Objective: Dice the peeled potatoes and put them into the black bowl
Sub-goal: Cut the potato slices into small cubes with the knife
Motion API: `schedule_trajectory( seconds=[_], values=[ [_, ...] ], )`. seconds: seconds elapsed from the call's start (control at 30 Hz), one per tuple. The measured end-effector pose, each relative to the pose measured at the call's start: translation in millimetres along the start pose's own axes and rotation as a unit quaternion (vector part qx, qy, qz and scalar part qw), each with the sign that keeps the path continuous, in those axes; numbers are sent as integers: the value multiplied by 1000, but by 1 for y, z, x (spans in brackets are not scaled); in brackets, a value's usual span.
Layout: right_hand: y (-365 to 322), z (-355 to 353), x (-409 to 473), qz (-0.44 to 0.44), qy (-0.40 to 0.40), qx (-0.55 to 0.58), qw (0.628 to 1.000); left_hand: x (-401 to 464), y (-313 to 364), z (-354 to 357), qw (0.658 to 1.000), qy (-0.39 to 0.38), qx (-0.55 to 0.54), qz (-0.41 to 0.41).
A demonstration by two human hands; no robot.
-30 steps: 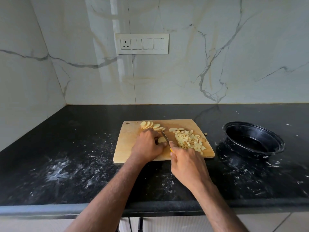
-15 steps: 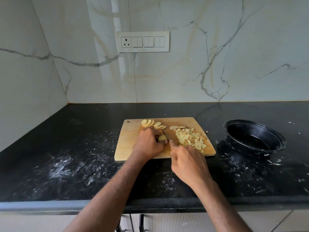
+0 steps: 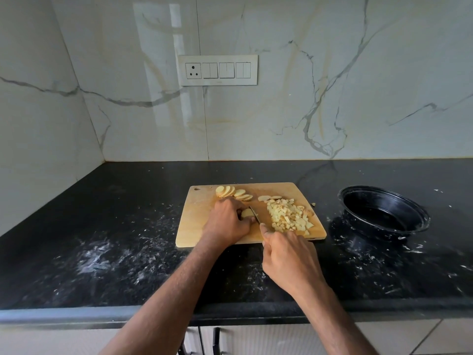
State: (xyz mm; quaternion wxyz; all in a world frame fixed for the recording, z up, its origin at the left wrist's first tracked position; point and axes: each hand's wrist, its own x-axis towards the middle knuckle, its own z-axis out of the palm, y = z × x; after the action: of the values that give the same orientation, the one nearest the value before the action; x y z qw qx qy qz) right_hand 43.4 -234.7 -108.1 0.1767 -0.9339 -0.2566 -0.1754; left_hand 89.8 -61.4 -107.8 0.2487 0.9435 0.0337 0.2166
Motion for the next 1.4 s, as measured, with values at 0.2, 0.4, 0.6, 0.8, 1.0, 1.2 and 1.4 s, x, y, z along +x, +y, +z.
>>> schedule_trajectory(
  seconds=[0.2, 0.4, 0.6, 0.8, 1.0, 1.2, 1.4],
  values=[
    [-1, -3, -9, 3, 1, -6, 1000, 2, -3, 6, 1000, 1, 6, -18],
    [-2, -7, -23, 31, 13, -15, 999, 0, -6, 2, 1000, 3, -20, 15],
    [-1, -9, -24, 72, 40, 2, 997, -4, -8, -6, 998, -14, -32, 50],
    [0, -14, -25, 85, 42, 16, 995, -4, -9, -13, 997, -20, -57, 55],
    [-2, -10, -24, 81, 30, -18, 996, -6, -7, -14, 995, -13, -65, 74],
    [1, -10, -28, 71, 19, -7, 997, -6, -8, -12, 995, -15, -67, 72],
    [-1, -4, -33, 37, 67, -9, 997, -4, -10, -10, 996, -16, -65, 56]
  ],
)
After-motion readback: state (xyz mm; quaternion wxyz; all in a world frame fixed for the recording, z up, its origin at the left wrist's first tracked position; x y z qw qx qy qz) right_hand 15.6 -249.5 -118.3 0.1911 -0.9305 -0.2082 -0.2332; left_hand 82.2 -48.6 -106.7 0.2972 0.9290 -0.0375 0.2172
